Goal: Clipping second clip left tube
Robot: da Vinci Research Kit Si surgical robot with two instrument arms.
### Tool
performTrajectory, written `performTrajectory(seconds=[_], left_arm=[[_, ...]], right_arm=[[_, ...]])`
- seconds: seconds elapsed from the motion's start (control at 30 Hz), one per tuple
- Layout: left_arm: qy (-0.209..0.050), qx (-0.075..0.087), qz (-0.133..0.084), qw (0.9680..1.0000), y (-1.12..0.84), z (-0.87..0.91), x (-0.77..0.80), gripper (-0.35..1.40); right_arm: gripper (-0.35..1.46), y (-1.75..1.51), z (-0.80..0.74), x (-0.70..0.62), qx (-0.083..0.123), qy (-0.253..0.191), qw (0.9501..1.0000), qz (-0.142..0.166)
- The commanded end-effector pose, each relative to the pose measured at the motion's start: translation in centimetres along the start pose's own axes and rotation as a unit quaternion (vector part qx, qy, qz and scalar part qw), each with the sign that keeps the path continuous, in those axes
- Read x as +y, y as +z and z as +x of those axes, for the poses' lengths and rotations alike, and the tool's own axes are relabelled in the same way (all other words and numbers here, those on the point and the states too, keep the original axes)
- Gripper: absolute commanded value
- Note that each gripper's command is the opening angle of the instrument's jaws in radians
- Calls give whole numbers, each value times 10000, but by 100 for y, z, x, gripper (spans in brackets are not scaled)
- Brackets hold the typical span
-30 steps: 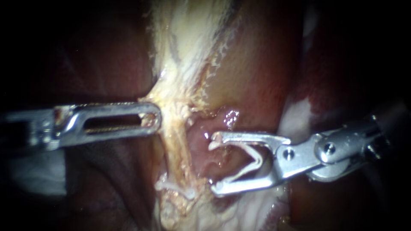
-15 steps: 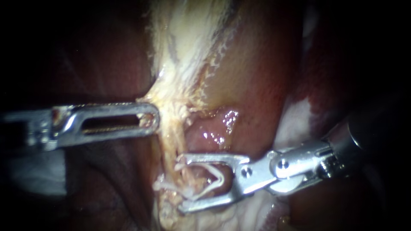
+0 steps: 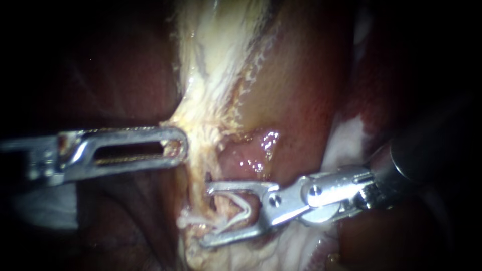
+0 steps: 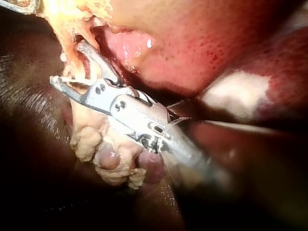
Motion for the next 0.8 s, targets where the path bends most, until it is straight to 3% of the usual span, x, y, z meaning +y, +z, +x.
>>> performTrajectory(seconds=[0.03,0.33,0.5,0.57,0.7,0.8], left_arm=[[8,1,-2,10000,0,0,0,-35],[11,4,2,10000,1,-1,1,-35],[11,4,2,10000,1,-1,1,-35],[11,4,2,10000,1,-1,1,-35],[11,3,2,10000,1,-1,1,-35],[10,3,2,10000,2,-1,1,-35]], right_arm=[[60,2,1,-1,9,10,10000,16],[59,12,10,-13,75,141,9994,312],[58,20,13,-15,80,188,9993,328],[56,22,12,-14,49,276,9991,327],[51,26,10,-12,-282,274,9991,175],[42,26,9,-12,-298,276,9990,173]])
